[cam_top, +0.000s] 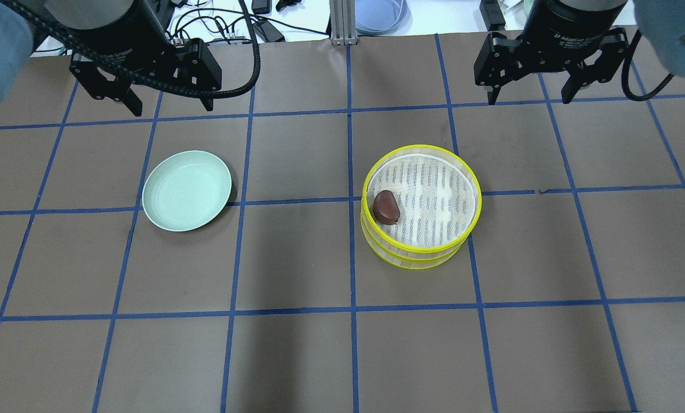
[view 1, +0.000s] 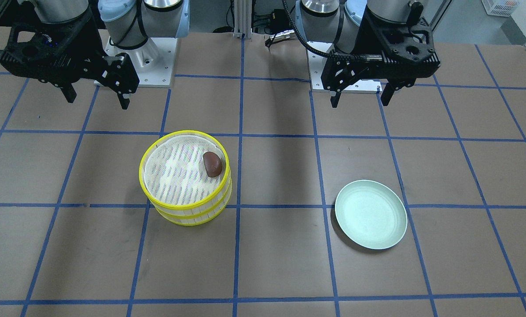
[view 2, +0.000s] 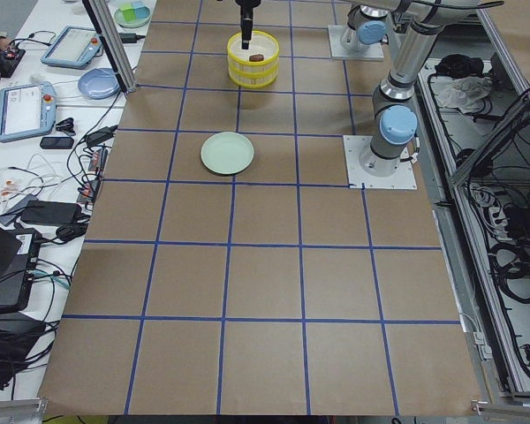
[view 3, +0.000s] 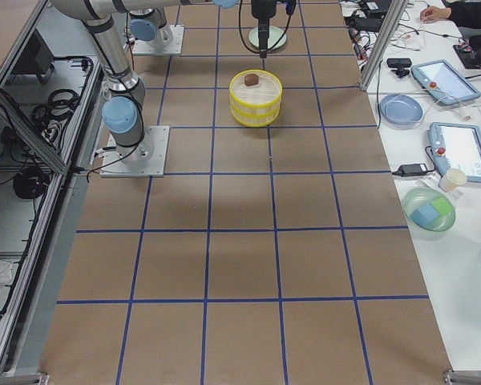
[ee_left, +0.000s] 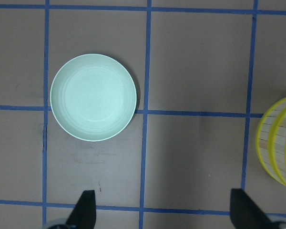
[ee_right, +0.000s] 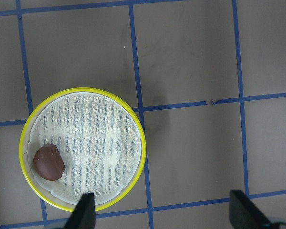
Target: Stack buns with steamer
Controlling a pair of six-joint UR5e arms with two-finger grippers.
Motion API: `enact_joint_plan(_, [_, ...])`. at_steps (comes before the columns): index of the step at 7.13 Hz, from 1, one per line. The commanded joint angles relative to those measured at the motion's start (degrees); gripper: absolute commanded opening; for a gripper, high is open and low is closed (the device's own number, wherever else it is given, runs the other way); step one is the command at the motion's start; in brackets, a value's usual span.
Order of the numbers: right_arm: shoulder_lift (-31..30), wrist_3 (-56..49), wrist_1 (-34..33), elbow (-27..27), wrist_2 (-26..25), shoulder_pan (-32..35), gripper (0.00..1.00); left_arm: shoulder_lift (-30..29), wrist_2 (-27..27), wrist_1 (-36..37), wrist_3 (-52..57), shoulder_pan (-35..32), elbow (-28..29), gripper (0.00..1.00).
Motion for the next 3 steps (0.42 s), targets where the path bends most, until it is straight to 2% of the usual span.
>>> enact_joint_plan(1, [0.0,0.0,0.1,0.0,0.0,-0.1,1.0,-0.2,-0.3,-0.1,3.7,0.8,-0.1,1.0])
enact_joint_plan(3, [0.1,0.0,0.1,0.0,0.0,-0.1,1.0,-0.3,-3.0,-0.4,4.6,1.9,-0.1,1.0])
